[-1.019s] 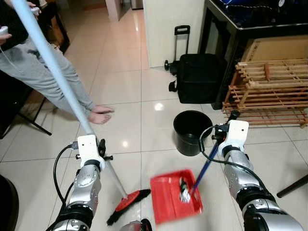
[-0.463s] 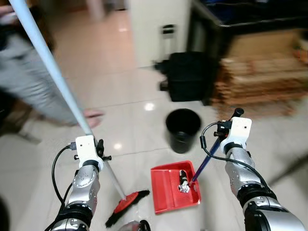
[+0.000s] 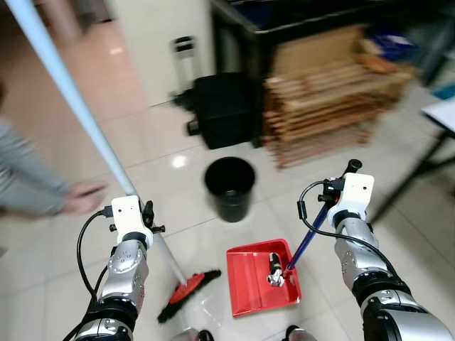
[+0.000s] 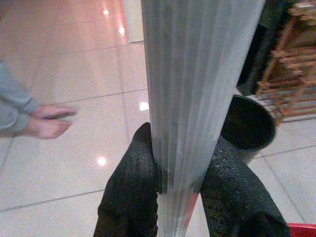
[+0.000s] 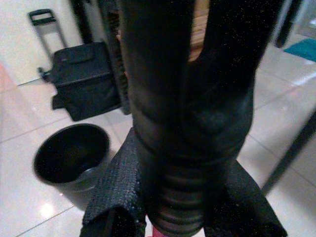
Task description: Sweep floor
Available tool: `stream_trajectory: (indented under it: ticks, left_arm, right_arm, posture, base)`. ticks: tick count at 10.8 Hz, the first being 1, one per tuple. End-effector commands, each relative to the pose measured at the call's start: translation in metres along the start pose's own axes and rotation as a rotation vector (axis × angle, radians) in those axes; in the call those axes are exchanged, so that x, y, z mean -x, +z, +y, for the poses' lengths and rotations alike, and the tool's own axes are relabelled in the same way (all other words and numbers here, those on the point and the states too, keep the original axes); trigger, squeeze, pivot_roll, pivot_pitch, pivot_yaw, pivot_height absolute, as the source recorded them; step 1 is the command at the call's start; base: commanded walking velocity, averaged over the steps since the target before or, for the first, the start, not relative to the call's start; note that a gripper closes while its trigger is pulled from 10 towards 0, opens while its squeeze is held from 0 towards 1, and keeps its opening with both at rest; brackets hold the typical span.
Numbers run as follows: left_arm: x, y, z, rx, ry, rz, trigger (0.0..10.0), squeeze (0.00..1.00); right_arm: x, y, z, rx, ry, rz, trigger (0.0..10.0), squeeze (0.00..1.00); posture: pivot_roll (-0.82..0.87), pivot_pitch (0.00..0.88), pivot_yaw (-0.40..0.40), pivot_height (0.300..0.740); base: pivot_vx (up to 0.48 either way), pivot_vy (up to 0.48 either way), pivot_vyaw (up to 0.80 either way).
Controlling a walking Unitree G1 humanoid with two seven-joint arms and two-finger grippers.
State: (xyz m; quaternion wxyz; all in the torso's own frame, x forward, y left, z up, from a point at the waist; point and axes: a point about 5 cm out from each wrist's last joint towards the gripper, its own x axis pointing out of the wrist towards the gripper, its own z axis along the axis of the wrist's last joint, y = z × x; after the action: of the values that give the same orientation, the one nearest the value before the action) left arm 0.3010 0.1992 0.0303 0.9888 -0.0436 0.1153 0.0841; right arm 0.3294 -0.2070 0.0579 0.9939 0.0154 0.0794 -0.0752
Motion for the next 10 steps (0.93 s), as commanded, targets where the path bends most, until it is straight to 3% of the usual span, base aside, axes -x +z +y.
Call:
stream_trajectory:
  ticks: [1, 10]
  left_arm:
    - [-0.003, 0.007, 0.004, 0.008, 0.006, -0.031, 10.0, 0.0]
    - [-0.008, 0.023, -0.003, 0.069, -0.04, -0.078, 10.0, 0.0]
  right_arm:
    - [-0.003, 0.009, 0.003, -0.017, 0.002, -0.04, 10.0, 0.0]
    - [-0.007, 0.018, -0.001, -0.022, -0.011, -0.07, 10.0, 0.0]
  posture:
    - [-0.17, 0.055, 0.127, 0.74]
    - [-0.16, 0.054, 0.129, 0.74]
  base:
    - [0.0, 0.0, 0.0]
    - [0.0, 0.0, 0.0]
